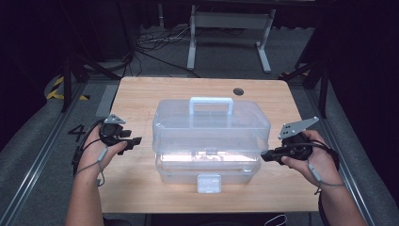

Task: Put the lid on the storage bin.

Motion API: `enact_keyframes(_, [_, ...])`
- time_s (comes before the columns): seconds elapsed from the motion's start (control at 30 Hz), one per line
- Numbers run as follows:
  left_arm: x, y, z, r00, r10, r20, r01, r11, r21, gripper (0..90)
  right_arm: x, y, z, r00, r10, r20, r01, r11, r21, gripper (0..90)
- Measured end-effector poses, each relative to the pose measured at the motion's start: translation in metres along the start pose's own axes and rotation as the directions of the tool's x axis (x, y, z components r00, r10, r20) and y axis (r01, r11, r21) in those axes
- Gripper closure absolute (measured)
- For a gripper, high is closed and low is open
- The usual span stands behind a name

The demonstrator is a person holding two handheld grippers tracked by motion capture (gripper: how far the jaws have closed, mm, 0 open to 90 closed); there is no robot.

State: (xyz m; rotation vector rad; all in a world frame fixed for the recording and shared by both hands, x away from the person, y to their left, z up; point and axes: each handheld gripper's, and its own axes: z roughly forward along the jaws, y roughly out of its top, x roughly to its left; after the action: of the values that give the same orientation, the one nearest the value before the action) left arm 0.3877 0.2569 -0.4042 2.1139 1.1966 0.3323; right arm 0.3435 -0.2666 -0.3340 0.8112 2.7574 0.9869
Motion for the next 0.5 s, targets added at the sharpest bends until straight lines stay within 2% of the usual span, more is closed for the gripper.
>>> enact_keyframes(0.07, [-0.0001,-0.0001,0.0004,1.0,-0.001,0.001,0.001,1.0,0.004,45.1,0.0,-0.0003,0.001,1.0,-0.001,-0.003,0.001,1.0,0.01,87.8])
enact_keyframes(0.1, [0.0008,0.0001,0.0005,0.9999,0.011,-0.002,-0.011,0.9999,0.004,45.0,-0.0001,-0.0005,0.0017,1.0,-0.005,-0.002,0.005,1.0,0.022,87.8])
enact_keyframes(0.23, [0.0008,0.0004,0.0023,1.0,-0.002,0.004,0.002,1.0,0.005,45.0,-0.0002,-0.0013,0.0033,1.0,-0.003,-0.001,0.003,0.999,0.04,87.7])
enact_keyframes(0.3, [0.002,0.0011,0.0032,0.9999,0.012,-0.001,-0.012,0.9999,0.01,45.0,-0.0004,-0.0017,0.0038,1.0,-0.005,-0.001,0.005,0.999,0.042,87.6])
enact_keyframes(0.5, [0.0019,0.0042,0.0083,0.9999,0.007,-0.01,-0.007,0.9998,0.016,45.0,0.0019,-0.0038,0.0071,1.0,-0.007,0.004,0.007,0.998,0.061,86.8])
